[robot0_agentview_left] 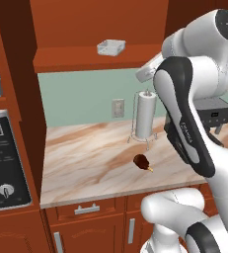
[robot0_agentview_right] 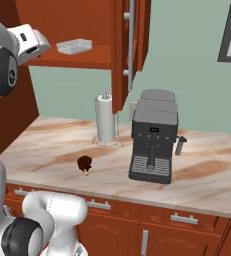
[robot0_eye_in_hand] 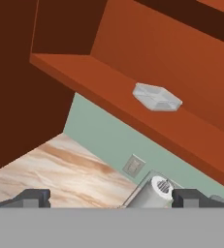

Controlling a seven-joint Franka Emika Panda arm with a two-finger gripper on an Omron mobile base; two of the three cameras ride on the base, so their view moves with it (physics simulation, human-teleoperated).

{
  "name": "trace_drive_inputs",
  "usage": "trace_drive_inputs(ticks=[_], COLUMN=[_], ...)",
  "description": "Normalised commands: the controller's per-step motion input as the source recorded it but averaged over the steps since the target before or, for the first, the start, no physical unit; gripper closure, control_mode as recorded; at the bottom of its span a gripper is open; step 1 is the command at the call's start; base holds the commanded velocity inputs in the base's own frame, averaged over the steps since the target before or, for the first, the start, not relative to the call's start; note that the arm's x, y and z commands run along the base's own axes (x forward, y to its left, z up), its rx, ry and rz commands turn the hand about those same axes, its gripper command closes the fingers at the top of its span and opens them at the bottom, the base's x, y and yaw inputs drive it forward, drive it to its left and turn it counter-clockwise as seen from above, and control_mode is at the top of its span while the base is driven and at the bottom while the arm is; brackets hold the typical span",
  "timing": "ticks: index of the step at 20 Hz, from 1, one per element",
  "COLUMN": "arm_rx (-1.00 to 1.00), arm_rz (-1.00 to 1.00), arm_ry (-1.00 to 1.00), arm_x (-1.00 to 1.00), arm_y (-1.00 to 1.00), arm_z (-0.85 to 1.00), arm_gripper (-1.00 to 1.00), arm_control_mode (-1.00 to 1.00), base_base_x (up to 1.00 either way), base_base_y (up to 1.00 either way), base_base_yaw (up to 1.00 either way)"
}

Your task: Retrieve the tupperware from the cabinet, then place the raw meat into the tupperware to avoid contamination.

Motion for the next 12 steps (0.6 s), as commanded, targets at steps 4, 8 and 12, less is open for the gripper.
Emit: trace_drive_inputs(ticks=[4, 8, 12], arm_rx=[0.05, 0.04, 0.02], arm_rz=[0.00, 0.00, 0.00], arm_ry=[0.00, 0.00, 0.00], arm_x=[0.08, 0.09, 0.14], arm_y=[0.00, 0.00, 0.00], arm_z=[0.05, 0.07, 0.01], arm_gripper=[-1.00, -1.00, -1.00], arm_control_mode=[-1.00, -1.00, -1.00], base_base_x=[0.00, 0.00, 0.00], base_base_y=[0.00, 0.00, 0.00], base_base_yaw=[0.00, 0.00, 0.00])
